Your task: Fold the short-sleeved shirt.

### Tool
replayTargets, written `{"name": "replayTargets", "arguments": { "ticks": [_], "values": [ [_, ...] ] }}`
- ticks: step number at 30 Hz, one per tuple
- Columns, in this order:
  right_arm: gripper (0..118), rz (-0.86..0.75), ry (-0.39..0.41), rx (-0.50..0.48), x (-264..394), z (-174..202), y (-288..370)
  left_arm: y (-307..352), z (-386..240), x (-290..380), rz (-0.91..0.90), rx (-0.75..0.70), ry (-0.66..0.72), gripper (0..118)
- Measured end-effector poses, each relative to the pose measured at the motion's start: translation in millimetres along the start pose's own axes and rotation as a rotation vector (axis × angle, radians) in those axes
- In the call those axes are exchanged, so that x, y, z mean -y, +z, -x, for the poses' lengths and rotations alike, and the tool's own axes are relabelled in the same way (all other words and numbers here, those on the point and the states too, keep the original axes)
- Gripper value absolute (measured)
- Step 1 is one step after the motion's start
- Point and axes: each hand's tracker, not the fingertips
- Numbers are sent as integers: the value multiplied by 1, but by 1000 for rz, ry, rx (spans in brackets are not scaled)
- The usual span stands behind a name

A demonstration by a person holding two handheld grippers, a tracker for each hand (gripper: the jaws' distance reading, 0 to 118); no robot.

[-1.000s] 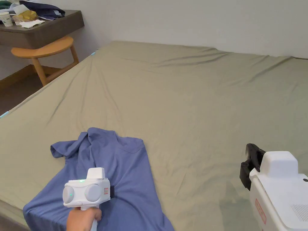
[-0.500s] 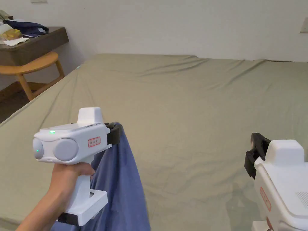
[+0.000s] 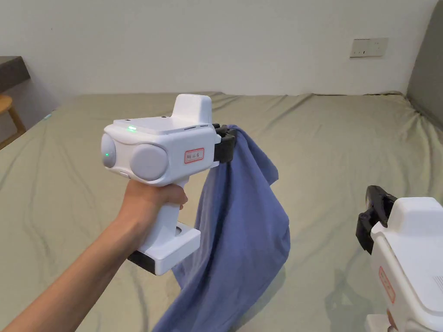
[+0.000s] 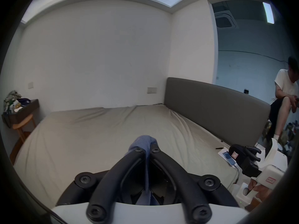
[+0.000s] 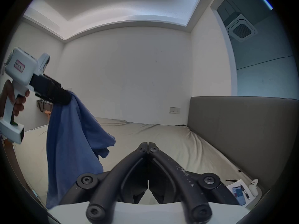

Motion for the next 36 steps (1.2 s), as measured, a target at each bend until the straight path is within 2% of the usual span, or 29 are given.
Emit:
{"name": "replayTargets", "arguments": {
  "ticks": [4, 10, 14, 19, 23, 24, 25, 26, 27, 28, 29, 30, 33, 36],
  "values": [
    [1, 12, 4, 49, 3, -20, 4, -41, -23, 29, 89, 83, 12, 2],
    [1, 45, -7, 89, 16, -38, 3, -100, -43, 125, 319, 163, 53, 2],
    [1, 75, -8, 90, 26, -39, -2, -127, -51, 194, 501, 153, 101, 2],
    [1, 107, -16, 76, 37, -34, -7, -151, -58, 256, 668, 102, 79, 2],
    [1, 114, -17, 65, 37, -28, -7, -159, -57, 274, 685, 64, 73, 4],
    [1, 113, -16, 62, 36, -27, -6, -154, -56, 269, 646, 65, 79, 8],
    [1, 109, -14, 59, 35, -26, -5, -146, -57, 261, 627, 62, 91, 19],
    [1, 105, -11, 58, 33, -25, -4, -141, -56, 253, 606, 62, 105, 37],
    [1, 103, -8, 58, 32, -24, -3, -136, -53, 245, 585, 69, 120, 63],
    [1, 99, -6, 58, 30, -23, -3, -129, -51, 234, 551, 78, 139, 97],
    [1, 96, -8, 58, 28, -22, -3, -120, -49, 225, 516, 72, 152, 113],
    [1, 91, -10, 58, 26, -21, -2, -108, -45, 211, 447, 62, 158, 118],
    [1, 72, -12, 57, 18, -16, 0, -73, -31, 173, 266, 25, 149, 115],
    [1, 52, -15, 52, 10, -11, 3, -37, -15, 145, 89, -83, 102, 115]
  ]
}}
